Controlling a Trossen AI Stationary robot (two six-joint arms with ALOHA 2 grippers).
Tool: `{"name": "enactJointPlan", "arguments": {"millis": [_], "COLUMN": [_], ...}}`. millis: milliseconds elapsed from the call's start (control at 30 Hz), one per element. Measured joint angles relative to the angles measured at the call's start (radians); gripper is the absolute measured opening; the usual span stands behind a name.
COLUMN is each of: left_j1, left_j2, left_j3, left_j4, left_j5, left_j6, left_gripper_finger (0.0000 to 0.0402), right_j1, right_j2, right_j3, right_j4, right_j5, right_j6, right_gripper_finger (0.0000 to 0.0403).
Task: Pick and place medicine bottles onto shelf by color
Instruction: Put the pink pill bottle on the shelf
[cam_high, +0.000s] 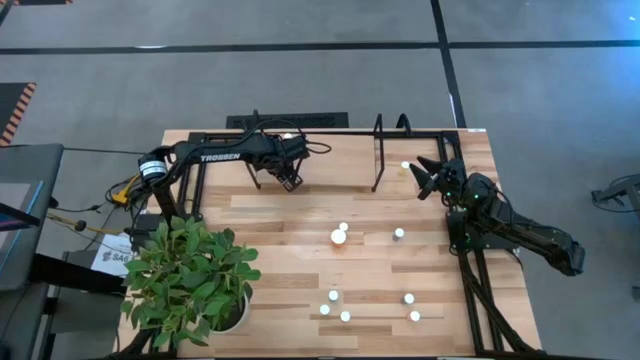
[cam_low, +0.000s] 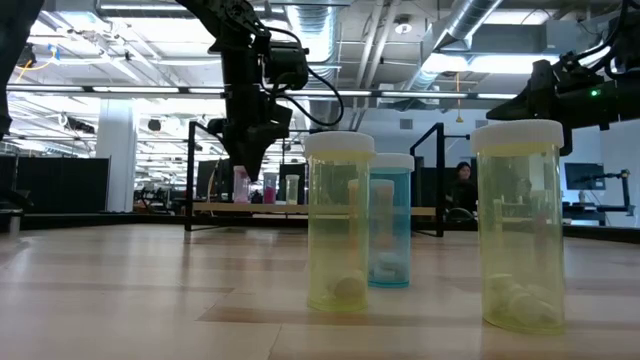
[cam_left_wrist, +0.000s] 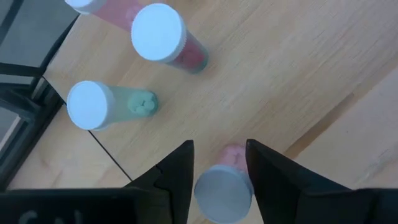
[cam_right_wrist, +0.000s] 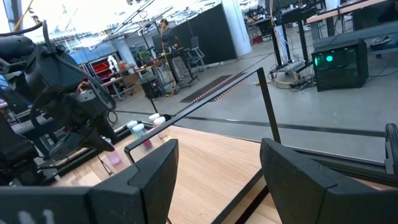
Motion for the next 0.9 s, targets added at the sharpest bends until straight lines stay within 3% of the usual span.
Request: {"name": "enactJointPlan", "arguments": {"millis": [400,900], "left_j1": [0.017,0.020], "left_j2": [0.000,-0.001], "left_j3": [0.000,0.000], "left_j4": [0.016,0.050], "left_j5": [-0.046,0.009], "left_j6": [0.010,0.000], "left_gripper_finger": [0.0134,0.0140], "right_j1": [0.000,0.000], "right_j2": [0.000,0.000], "right_j3": [0.000,0.000], "right_j4": [0.000,0.000], "right_j5": [0.000,0.000], "right_j6": [0.000,0.000], "right_gripper_finger": [0.0249,0.0249]}}
